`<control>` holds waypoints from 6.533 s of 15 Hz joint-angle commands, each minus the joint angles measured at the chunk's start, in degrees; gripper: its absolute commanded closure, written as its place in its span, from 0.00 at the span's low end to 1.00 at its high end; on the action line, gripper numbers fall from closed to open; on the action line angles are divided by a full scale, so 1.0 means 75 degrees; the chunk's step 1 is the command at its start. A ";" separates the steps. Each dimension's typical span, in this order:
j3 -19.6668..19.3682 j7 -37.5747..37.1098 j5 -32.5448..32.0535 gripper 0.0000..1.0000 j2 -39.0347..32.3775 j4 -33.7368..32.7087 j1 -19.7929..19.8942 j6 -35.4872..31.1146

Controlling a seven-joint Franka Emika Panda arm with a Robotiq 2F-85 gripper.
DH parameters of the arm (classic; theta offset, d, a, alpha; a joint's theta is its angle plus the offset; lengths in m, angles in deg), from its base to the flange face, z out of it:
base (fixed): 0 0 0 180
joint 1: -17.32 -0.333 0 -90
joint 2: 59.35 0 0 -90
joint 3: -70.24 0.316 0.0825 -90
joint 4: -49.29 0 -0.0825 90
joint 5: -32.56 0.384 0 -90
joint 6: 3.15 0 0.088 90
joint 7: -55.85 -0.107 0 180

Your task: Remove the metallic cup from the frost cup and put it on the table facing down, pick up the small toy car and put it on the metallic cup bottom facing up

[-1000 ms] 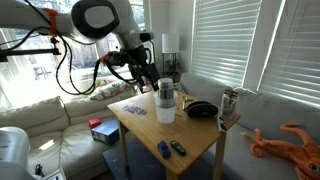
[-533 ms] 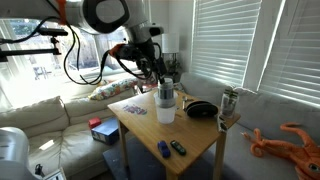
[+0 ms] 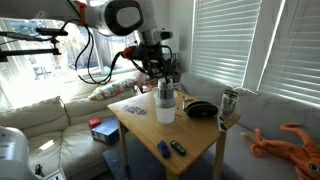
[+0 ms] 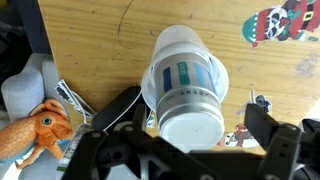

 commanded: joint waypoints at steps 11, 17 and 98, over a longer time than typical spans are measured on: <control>-0.0047 0.0588 0.0487 0.07 -0.0997 -0.0729 -0.0049 -0.0131; -0.0013 0.0514 0.0458 0.49 -0.1070 -0.0810 -0.0017 -0.0056; 0.0429 -0.2889 -0.1617 0.00 0.1617 0.2009 0.1623 0.0652</control>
